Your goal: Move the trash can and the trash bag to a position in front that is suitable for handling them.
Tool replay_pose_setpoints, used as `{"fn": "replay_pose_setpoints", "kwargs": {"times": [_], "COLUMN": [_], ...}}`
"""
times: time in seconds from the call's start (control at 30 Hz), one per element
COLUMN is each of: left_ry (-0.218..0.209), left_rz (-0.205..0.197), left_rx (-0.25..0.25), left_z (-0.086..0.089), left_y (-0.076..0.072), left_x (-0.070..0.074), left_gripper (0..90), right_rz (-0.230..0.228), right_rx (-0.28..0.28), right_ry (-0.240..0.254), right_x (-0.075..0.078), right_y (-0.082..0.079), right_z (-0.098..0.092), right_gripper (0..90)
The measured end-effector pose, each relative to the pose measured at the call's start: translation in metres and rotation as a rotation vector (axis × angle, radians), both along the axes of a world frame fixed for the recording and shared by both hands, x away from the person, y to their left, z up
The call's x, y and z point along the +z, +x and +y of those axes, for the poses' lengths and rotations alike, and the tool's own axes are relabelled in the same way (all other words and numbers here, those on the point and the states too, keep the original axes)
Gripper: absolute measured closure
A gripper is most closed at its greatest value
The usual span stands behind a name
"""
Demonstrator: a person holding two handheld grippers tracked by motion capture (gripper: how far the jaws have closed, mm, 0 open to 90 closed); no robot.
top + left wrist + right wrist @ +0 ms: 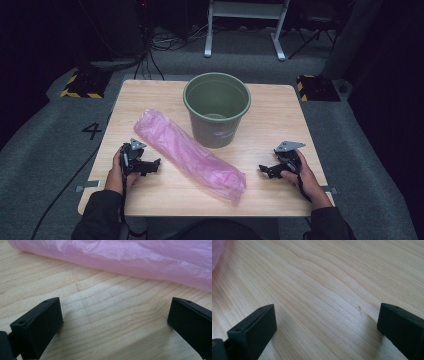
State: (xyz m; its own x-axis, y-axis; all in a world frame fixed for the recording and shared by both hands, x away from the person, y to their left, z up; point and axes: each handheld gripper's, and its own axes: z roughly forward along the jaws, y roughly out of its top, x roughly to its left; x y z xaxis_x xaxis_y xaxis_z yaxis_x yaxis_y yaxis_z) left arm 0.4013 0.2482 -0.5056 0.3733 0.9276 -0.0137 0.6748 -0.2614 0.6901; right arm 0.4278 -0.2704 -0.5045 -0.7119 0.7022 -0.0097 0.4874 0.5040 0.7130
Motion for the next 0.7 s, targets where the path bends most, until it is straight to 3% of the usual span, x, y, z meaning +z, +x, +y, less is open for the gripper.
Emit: {"fn": "replay_pose_setpoints", "kwargs": {"times": [0.13,0.4,0.43,0.7], "left_ry": [-0.002,0.003,0.001,0.009], "left_rz": [-0.001,-0.004,-0.003,-0.001], "left_rx": [0.022,-0.050,-0.078,-0.133], "left_z": [-0.003,-0.003,-0.003,-0.007], "left_y": [-0.001,-0.016,-0.018,-0.019], "left_x": [0.000,0.000,0.000,0.000], "left_gripper": [0.0,0.3,0.3,0.3], "right_rz": [0.001,0.005,0.005,0.007], "right_rx": [0.001,0.001,0.000,0.008], "right_ry": [0.000,-0.004,-0.005,-0.004], "right_x": [0.000,0.000,0.000,0.000], "right_y": [0.000,0.002,0.003,0.004], "right_z": [0.000,0.001,0.002,0.002], "right_gripper": [2.5,0.7,0.7,0.7]}}
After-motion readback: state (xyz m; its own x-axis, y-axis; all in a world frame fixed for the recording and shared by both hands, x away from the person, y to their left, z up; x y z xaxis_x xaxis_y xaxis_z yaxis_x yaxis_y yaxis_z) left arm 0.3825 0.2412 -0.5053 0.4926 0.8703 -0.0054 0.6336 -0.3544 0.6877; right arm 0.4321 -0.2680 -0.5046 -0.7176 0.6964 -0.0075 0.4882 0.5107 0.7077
